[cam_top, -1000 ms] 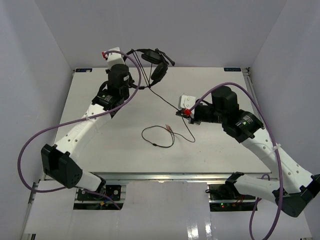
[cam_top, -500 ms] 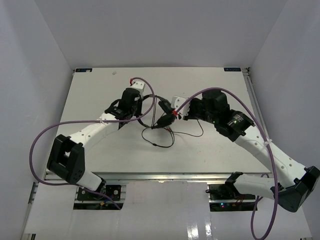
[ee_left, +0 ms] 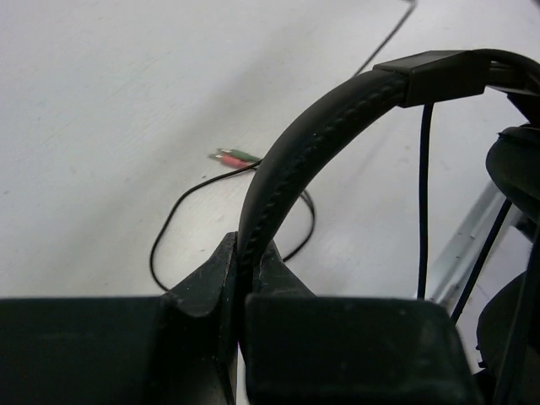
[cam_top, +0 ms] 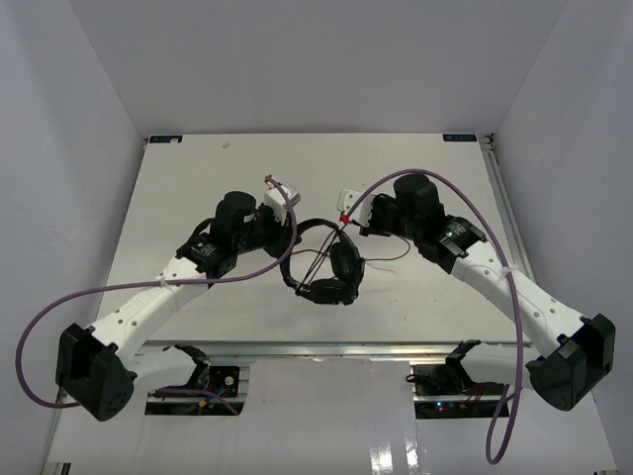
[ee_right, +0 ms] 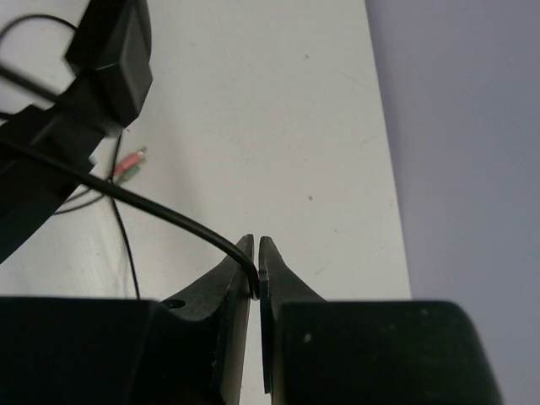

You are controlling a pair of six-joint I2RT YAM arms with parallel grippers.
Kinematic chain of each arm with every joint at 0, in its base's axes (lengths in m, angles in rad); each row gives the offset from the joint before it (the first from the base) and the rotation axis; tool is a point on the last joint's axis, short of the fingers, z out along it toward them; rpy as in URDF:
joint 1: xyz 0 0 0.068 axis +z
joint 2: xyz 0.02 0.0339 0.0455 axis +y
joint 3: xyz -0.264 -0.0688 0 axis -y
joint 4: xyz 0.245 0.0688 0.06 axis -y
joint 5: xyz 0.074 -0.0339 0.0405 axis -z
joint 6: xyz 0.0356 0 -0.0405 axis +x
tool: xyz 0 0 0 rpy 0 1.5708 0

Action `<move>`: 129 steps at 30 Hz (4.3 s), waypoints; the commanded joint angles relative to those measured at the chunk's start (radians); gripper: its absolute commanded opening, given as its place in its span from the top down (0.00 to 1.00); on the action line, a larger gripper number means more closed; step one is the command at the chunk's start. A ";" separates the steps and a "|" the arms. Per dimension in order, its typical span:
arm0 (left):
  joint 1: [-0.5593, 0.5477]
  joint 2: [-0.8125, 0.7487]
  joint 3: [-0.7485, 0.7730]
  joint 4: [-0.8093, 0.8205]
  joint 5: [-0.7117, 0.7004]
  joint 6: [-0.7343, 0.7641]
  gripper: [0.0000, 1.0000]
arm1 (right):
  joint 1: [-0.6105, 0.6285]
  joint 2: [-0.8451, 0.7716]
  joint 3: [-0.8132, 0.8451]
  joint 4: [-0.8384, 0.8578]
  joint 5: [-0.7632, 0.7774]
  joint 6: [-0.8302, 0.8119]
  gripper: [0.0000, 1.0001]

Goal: Wrap the headphones

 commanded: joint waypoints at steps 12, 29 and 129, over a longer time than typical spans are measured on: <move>-0.055 -0.174 0.172 -0.064 0.152 -0.126 1.00 | -0.197 0.140 -0.043 0.254 -1.058 0.561 0.76; -0.060 0.022 0.620 -0.077 -0.281 -0.427 1.00 | -0.158 0.155 -0.355 1.074 -1.149 1.219 0.63; -0.066 0.158 0.666 0.379 -0.623 -0.476 1.00 | -0.205 0.001 -0.456 1.007 -1.077 1.177 0.92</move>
